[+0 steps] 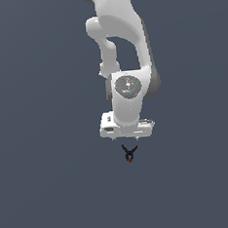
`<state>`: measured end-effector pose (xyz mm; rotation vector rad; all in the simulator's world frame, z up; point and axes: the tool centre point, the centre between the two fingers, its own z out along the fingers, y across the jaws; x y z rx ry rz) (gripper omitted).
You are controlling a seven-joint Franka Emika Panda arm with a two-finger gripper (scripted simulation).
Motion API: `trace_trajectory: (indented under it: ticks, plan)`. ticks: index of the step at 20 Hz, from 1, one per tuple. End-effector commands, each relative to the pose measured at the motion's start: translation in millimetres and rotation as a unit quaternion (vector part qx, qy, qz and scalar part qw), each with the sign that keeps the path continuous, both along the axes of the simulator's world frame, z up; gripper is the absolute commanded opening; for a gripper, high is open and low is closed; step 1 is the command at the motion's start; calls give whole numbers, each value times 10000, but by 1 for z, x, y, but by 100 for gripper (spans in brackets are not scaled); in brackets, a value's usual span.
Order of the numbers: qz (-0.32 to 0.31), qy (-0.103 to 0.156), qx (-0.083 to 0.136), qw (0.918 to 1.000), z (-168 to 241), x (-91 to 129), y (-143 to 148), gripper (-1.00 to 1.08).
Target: Pick up the object and move it to a goal position.
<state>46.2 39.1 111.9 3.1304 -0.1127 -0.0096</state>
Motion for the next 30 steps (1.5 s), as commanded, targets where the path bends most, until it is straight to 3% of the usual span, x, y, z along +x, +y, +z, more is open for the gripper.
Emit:
trace_trajectory:
  ticks: [1,12,20,30]
  plan:
    - [-131,-10,13,9999,-13,10,5,100]
    - [-444,-33,42,9990,-47,32,18,100]
    - [-446,-29,42,9990,-54,32,18,100]
    - [-457,-33,43,9989,-97,32,19,100]
